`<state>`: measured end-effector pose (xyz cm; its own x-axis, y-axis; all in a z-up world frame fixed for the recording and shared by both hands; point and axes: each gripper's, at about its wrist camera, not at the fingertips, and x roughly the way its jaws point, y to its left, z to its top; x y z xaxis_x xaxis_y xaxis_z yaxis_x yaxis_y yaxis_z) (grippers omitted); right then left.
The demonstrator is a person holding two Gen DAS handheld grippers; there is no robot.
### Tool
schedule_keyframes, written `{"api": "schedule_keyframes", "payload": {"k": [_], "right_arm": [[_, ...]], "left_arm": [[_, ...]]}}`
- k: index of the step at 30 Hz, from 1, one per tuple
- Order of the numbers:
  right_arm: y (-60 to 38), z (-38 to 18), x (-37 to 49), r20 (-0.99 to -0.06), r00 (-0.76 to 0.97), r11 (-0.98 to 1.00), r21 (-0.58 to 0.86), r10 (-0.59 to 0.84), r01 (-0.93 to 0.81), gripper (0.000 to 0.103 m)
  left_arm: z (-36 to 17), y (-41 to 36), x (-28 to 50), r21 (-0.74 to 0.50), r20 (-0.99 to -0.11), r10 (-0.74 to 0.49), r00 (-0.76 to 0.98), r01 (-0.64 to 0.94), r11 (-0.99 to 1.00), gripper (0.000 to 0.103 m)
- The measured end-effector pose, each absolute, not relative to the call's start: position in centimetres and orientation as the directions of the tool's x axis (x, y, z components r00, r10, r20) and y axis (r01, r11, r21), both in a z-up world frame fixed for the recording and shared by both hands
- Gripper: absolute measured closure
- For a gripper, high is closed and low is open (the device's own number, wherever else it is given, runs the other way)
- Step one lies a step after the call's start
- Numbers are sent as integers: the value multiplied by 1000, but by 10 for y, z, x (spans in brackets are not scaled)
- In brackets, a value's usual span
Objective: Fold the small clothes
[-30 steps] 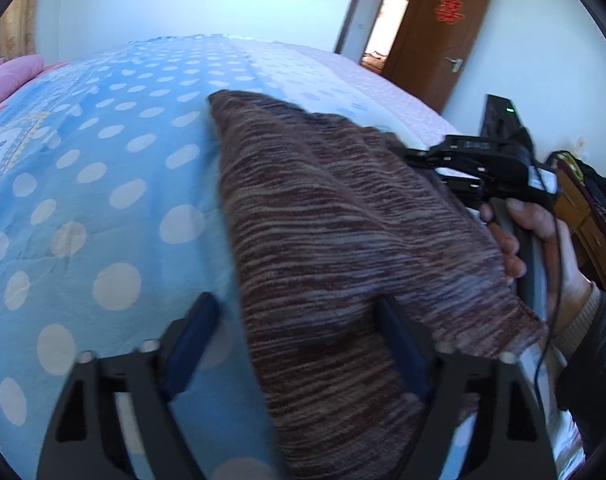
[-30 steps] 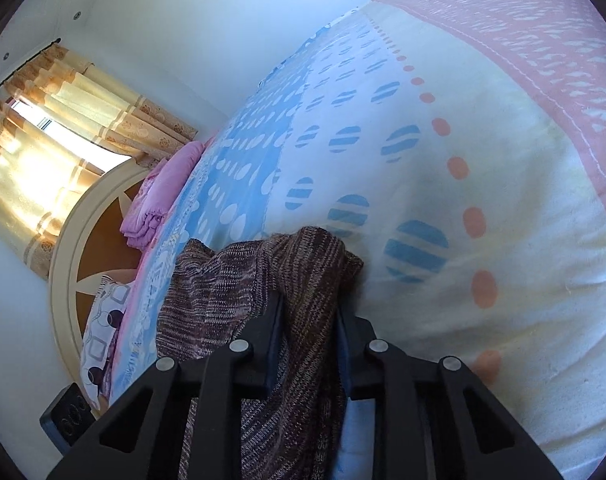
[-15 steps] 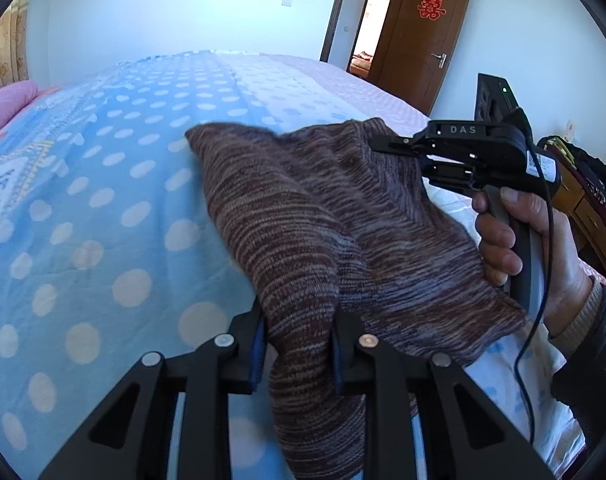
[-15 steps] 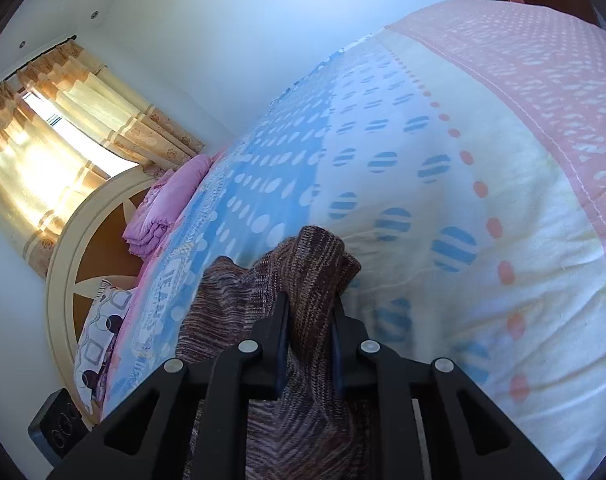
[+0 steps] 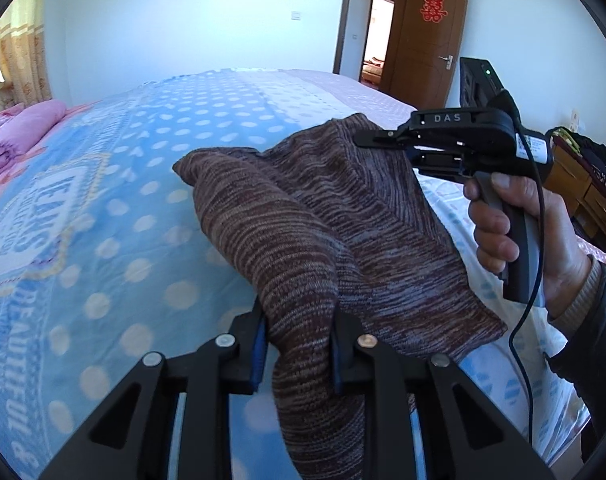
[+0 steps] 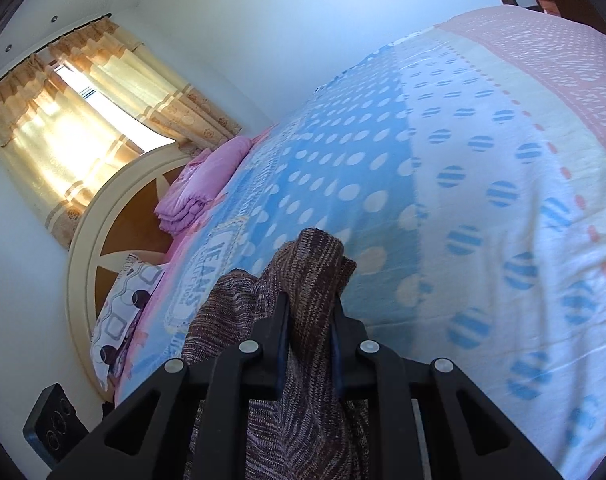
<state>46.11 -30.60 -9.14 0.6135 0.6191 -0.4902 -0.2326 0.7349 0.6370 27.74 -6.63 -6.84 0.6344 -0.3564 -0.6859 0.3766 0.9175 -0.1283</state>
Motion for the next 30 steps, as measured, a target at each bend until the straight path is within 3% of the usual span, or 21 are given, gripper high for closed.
{"api": "schedule_keyframes", "payload": {"k": [30], "right_arm": [[-150,-84,437,-479,491,673,636,728,-378,86]], "left_arm": [[-65,-61,282,-136,-662,-258,704,225,965,78]]}}
